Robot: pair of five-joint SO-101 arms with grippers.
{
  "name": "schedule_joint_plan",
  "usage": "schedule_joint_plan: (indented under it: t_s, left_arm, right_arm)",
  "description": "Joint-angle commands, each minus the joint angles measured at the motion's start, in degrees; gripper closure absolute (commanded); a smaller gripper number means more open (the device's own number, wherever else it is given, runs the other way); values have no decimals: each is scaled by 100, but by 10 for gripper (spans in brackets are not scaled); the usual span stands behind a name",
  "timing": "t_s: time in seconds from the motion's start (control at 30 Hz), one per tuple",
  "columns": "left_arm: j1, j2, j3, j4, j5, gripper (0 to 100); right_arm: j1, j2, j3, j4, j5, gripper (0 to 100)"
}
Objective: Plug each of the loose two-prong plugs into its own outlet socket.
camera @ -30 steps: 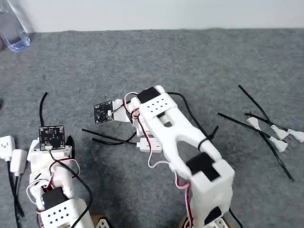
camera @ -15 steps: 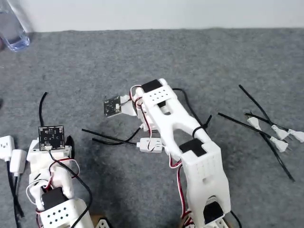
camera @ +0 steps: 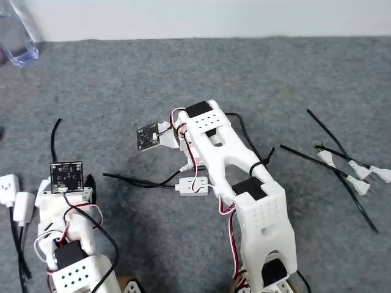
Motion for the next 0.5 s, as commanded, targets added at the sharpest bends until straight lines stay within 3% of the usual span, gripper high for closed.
schedule_joint_plan:
  t_s: [0.0, 0.47]
  left_arm:
    - [9, -70, -180, -18, 44, 753]
    - [9, -70, -171, -18, 44, 753]
  right_arm:
    - [31, -488, -281, 312, 35, 989]
    - [-136, -2607, -281, 1182, 35, 989]
